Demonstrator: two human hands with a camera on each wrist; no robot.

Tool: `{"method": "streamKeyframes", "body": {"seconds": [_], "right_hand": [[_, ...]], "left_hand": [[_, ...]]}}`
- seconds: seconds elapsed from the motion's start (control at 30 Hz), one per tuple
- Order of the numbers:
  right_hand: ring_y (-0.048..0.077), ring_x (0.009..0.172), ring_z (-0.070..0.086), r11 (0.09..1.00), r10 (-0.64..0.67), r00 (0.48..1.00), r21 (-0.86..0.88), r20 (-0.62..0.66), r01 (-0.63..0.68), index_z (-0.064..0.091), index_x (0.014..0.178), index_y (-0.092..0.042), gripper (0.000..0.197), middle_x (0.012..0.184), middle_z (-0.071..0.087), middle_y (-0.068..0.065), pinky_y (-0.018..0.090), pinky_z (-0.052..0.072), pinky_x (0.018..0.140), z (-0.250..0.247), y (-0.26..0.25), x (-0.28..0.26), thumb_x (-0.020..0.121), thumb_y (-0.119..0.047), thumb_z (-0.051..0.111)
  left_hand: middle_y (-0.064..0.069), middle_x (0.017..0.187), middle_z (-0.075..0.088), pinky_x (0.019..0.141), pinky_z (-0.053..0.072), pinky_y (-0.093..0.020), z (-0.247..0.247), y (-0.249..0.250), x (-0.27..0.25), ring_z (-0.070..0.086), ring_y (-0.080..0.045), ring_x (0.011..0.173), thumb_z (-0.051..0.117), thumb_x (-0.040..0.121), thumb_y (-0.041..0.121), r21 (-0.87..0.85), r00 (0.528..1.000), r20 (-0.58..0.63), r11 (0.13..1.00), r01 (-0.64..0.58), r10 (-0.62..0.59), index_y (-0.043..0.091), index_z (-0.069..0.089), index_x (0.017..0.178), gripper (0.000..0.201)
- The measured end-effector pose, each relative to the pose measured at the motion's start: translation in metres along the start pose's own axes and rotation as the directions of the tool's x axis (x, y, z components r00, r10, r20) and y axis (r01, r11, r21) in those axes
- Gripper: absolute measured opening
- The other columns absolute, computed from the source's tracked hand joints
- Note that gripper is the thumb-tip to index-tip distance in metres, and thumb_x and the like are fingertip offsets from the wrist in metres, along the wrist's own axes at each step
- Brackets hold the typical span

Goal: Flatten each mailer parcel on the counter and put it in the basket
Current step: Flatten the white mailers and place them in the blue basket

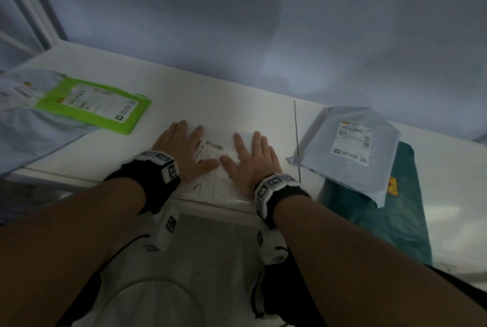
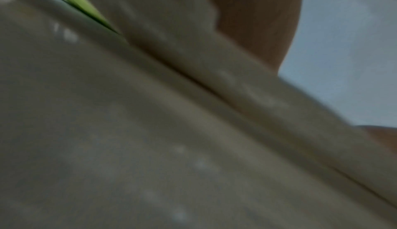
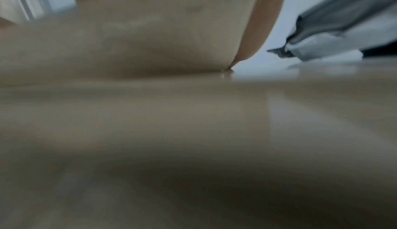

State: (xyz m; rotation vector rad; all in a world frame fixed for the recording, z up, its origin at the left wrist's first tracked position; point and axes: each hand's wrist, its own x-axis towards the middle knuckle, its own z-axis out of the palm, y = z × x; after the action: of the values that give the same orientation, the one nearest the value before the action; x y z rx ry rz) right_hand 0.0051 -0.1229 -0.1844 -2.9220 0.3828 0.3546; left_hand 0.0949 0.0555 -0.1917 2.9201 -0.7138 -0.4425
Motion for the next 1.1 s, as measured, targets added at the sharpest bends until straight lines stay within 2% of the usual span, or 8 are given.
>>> {"method": "streamKeyframes", "body": {"seconds": [0.17,0.3,0.47,0.67,0.83,0.97,1.03,1.1], "right_hand": [[0.031,0.151,-0.008,0.999,0.017,0.999,-0.046,0.039,-0.015,-0.005,0.155,-0.037,0.077,0.163,-0.014,0.014,0.043,-0.003,0.122,-0.010,-0.002,-0.002,0.090,-0.075,0.014],[0.036,0.150,-0.002,0.999,0.034,0.998,-0.015,0.043,-0.033,0.003,0.156,-0.032,0.080,0.163,-0.006,0.018,0.046,0.000,0.122,-0.014,-0.010,-0.010,0.091,-0.073,0.022],[0.034,0.149,0.009,0.996,0.074,0.996,0.043,0.041,-0.075,0.012,0.153,-0.032,0.081,0.162,0.009,0.014,0.050,0.005,0.121,-0.015,-0.016,-0.019,0.087,-0.073,0.033],[0.033,0.139,0.035,0.970,0.057,0.998,0.233,0.031,-0.062,0.010,0.156,-0.027,0.092,0.155,0.032,0.010,0.045,0.027,0.115,-0.072,-0.021,-0.021,0.085,-0.064,0.056],[0.026,0.130,0.047,0.846,-0.135,0.975,0.491,-0.178,0.207,0.011,0.156,-0.028,0.100,0.145,0.043,0.011,0.036,0.042,0.104,-0.162,-0.035,-0.043,0.081,-0.031,0.078],[0.020,0.099,0.058,0.947,-0.277,0.952,0.131,-0.133,0.294,0.059,0.115,-0.024,0.031,0.109,0.060,0.000,0.026,0.040,0.076,-0.187,-0.044,-0.064,0.086,-0.025,0.069],[0.020,0.090,0.058,0.958,-0.276,0.956,0.053,-0.102,0.283,0.060,0.092,-0.023,0.005,0.093,0.059,-0.004,0.027,0.040,0.072,-0.180,-0.049,-0.066,0.088,-0.024,0.063],[0.018,0.079,0.056,0.963,-0.266,0.960,0.031,-0.084,0.269,0.053,0.074,-0.025,0.016,0.080,0.056,-0.006,0.029,0.040,0.069,-0.174,-0.054,-0.065,0.089,-0.025,0.060]], "left_hand": [[-0.005,0.161,-0.016,0.120,0.005,-0.044,-0.023,-0.005,0.003,-0.007,-0.030,0.148,0.042,0.058,0.093,-0.110,0.994,0.106,0.993,0.034,-0.022,0.034,-0.009,0.152,0.122],[-0.018,0.149,0.034,0.105,0.036,-0.037,-0.052,-0.022,-0.004,0.040,-0.036,0.132,0.070,0.077,0.056,-0.128,0.984,-0.023,0.977,0.170,-0.174,0.018,0.017,0.152,0.098],[-0.016,0.124,0.062,0.083,0.045,-0.025,-0.068,-0.027,-0.021,0.060,-0.030,0.109,0.069,0.075,0.057,-0.110,0.939,0.187,0.943,0.314,-0.290,0.006,0.060,0.121,0.069],[-0.017,0.121,0.062,0.087,0.044,-0.030,-0.116,0.001,-0.033,0.059,-0.031,0.110,0.061,0.092,0.030,-0.216,0.998,0.037,0.975,0.052,-0.045,0.007,0.062,0.116,0.033],[-0.010,0.126,0.059,0.098,0.042,-0.040,-0.171,0.029,-0.063,0.055,-0.029,0.114,0.046,0.099,0.025,-0.064,0.983,-0.025,0.981,-0.182,0.181,0.010,0.055,0.122,0.029],[-0.004,0.113,0.062,0.090,0.044,-0.036,-0.181,0.033,-0.082,0.057,-0.025,0.105,0.045,0.098,0.024,0.021,0.956,-0.073,0.959,-0.284,0.284,0.018,0.055,0.105,0.014],[-0.001,0.100,0.059,0.087,0.046,-0.038,-0.178,0.031,-0.083,0.056,-0.024,0.096,0.045,0.096,0.025,0.047,0.957,-0.063,0.959,-0.280,0.282,0.024,0.050,0.094,0.005],[0.003,0.092,0.055,0.086,0.047,-0.038,-0.179,0.030,-0.083,0.053,-0.021,0.089,0.048,0.095,0.028,0.037,0.967,-0.033,0.967,-0.253,0.254,0.027,0.049,0.091,0.004]]}}
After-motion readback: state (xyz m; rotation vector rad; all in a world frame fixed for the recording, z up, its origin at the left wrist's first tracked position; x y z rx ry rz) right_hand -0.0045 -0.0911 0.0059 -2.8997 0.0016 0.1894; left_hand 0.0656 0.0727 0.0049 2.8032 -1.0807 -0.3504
